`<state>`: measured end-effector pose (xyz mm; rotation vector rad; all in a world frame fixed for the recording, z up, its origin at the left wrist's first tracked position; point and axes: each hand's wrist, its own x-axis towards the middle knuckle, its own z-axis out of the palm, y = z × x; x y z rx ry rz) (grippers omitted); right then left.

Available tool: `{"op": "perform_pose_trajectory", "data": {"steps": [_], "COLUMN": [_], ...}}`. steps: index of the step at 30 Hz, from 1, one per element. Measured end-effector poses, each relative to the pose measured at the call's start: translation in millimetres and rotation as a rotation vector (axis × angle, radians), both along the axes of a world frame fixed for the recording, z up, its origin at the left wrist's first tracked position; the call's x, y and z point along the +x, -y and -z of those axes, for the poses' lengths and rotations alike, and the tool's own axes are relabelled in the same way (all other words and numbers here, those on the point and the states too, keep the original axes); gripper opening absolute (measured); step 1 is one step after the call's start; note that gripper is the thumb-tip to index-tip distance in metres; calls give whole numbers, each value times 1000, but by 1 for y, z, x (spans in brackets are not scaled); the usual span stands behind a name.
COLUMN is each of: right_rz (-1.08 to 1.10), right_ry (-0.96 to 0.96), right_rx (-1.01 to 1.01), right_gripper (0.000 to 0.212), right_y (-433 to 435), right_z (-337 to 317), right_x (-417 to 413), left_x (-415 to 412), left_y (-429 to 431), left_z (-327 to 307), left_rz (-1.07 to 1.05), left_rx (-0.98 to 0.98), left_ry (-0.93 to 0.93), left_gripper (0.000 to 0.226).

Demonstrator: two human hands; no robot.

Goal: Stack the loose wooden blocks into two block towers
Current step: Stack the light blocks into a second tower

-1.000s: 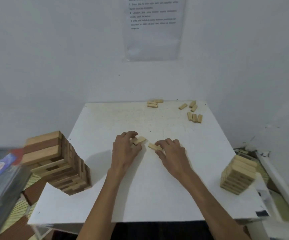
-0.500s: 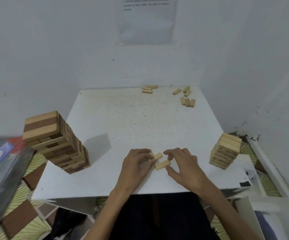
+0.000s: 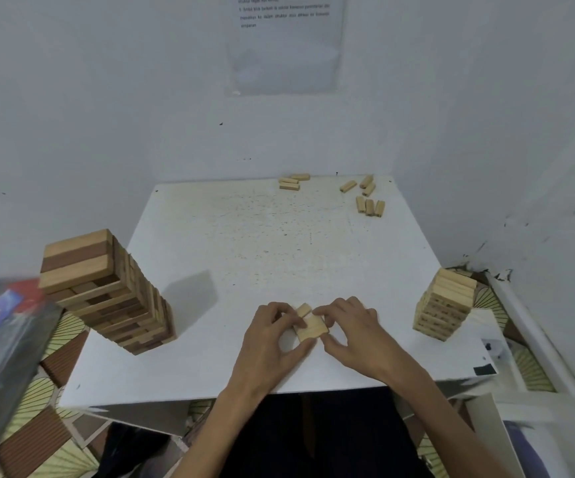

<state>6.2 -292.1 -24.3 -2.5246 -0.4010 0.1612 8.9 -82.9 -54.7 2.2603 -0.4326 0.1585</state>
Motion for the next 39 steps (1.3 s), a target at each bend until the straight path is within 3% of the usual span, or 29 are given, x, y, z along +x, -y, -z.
{"op": "perform_pose_trajectory", "data": {"steps": [7, 11, 17, 21, 27, 31, 35, 39], "right_rz": [-92, -130, -79, -41, 39, 61, 84, 92], "right_ry": [-64, -43, -66, -72, -3, 6, 2, 11], "right_rx": [-23, -66, -45, 6, 72, 26, -13, 30], "right_gripper": [71, 60, 52, 52, 61, 66, 81, 70], "right_y": [4, 2, 2, 1, 3, 11, 1, -5], "right_z": [-5, -8, -2, 0, 0, 2, 9, 10], "right_x": [10, 19, 23, 19, 5, -5, -7, -2], "left_x": [12, 17, 14, 12, 18, 30, 49, 58], "left_y": [-5, -6, -6, -2, -14, -30, -39, -33], "left_z": [-13, -15, -13, -15, -30, -38, -38, -37], "left_rz": [176, 228, 166, 97, 161, 231, 366, 441], "left_rx": [50, 83, 55, 51, 223, 364, 355, 328], "left_ry": [-29, -20, -60, -101, -221, -220, -285, -280], "left_gripper": [26, 28, 51, 65, 94, 89, 88, 69]}}
